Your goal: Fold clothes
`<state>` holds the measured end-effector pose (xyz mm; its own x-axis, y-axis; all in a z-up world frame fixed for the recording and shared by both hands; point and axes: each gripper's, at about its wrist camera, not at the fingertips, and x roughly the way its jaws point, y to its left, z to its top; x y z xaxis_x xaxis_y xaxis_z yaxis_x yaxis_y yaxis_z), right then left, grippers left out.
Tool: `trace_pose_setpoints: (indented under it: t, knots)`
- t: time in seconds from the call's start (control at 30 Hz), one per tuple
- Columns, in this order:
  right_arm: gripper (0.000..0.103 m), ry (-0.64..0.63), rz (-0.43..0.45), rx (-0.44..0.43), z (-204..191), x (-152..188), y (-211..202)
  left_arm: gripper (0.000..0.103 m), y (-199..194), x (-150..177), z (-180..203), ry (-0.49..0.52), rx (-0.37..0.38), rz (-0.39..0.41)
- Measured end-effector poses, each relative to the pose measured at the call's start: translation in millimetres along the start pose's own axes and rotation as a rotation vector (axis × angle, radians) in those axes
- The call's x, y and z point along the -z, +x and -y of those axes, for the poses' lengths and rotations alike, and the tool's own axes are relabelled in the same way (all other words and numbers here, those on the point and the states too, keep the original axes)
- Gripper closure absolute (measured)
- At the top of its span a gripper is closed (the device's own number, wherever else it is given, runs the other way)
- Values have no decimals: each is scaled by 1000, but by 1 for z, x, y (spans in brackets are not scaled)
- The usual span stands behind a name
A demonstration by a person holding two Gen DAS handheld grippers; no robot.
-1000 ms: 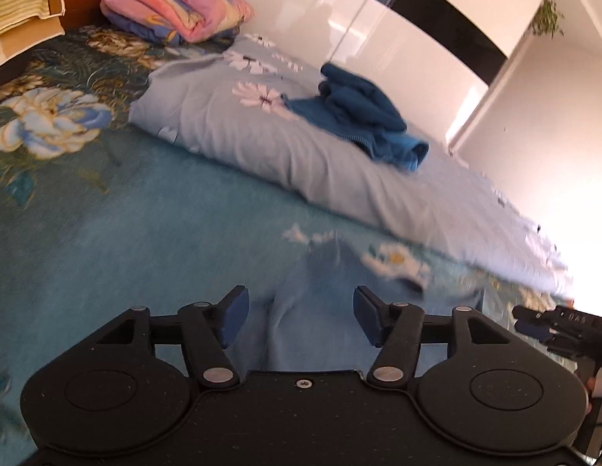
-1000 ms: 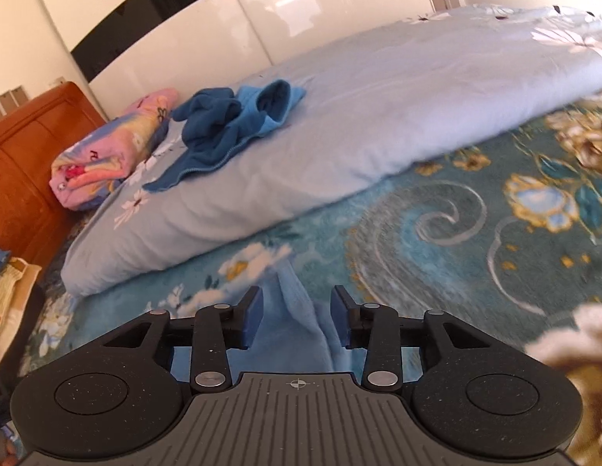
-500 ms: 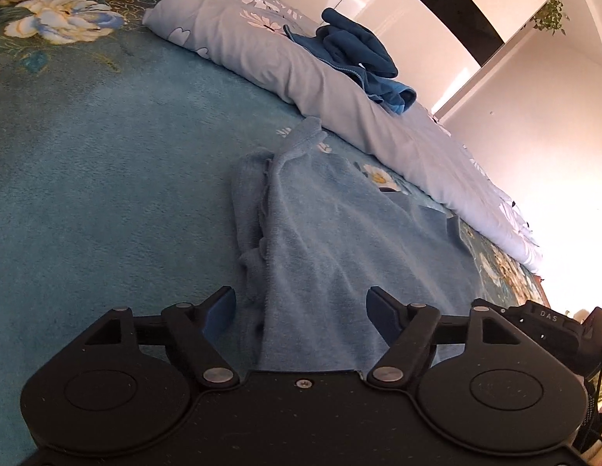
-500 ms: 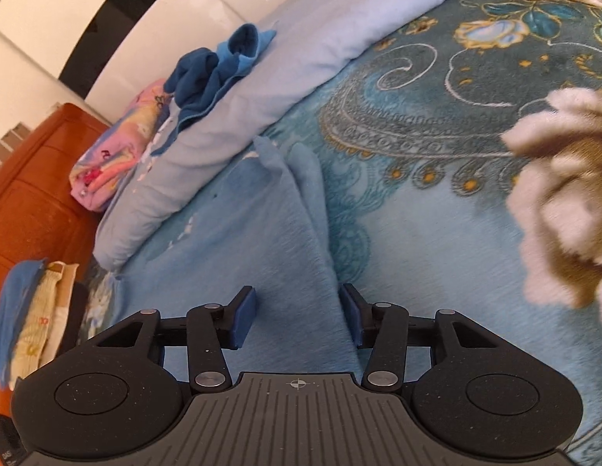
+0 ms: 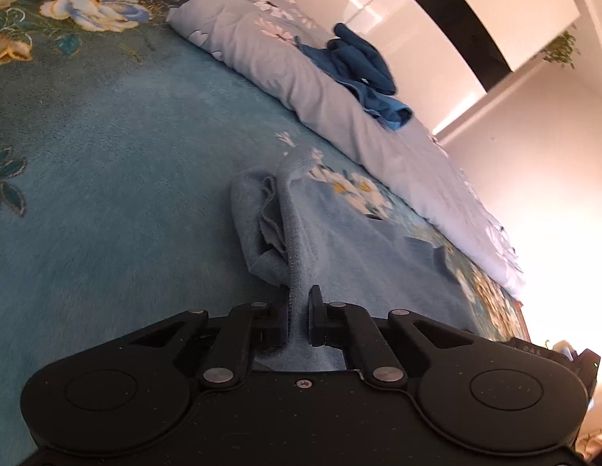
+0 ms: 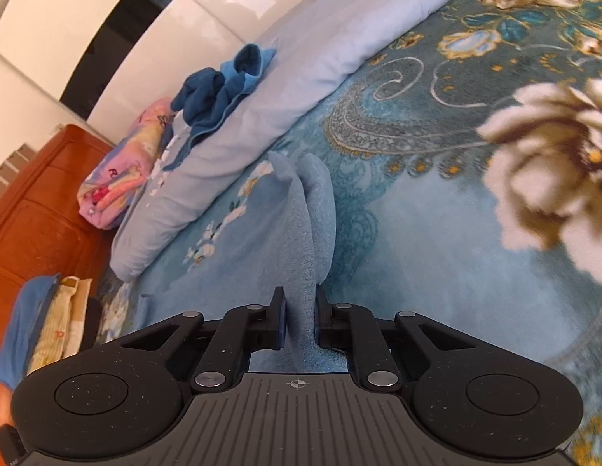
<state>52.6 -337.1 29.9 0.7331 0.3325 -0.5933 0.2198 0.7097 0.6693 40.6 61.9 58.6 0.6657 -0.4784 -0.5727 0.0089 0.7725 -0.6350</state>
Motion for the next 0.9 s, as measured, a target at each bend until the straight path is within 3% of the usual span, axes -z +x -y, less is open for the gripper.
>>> trace_pose_setpoints:
  t: [0.13,0.3,0.4,0.47,0.53,0.6,0.73,0.9]
  knots:
    - [93,10,8,-9,13,23,-38,98,-28,33,0,-2,47,-36]
    - [93,44,-11,23,36,54,-67,98,-33,69,-3,32,13,-94]
    - [93,59,-19,43,40,59,-64,96,-34,70,-8,-21,4,-94]
    - [93,50,-10,45,34,58,-66,92,-41,68,-4,12,-25,-67]
    - [93,17,6,38,23,56,-70,77,-51,64,-3,37,-50,-31]
    - [93,-20,18,34,9,52,-75,70,-62,59,-8,26,-58,8]
    - [94,-119,56,12,-31,51,-82,69,-84,51,-21,-5,-83,64]
    - [94,-368,46,3,-107,73,-72,65,-95,48,-37,-46,-78,87]
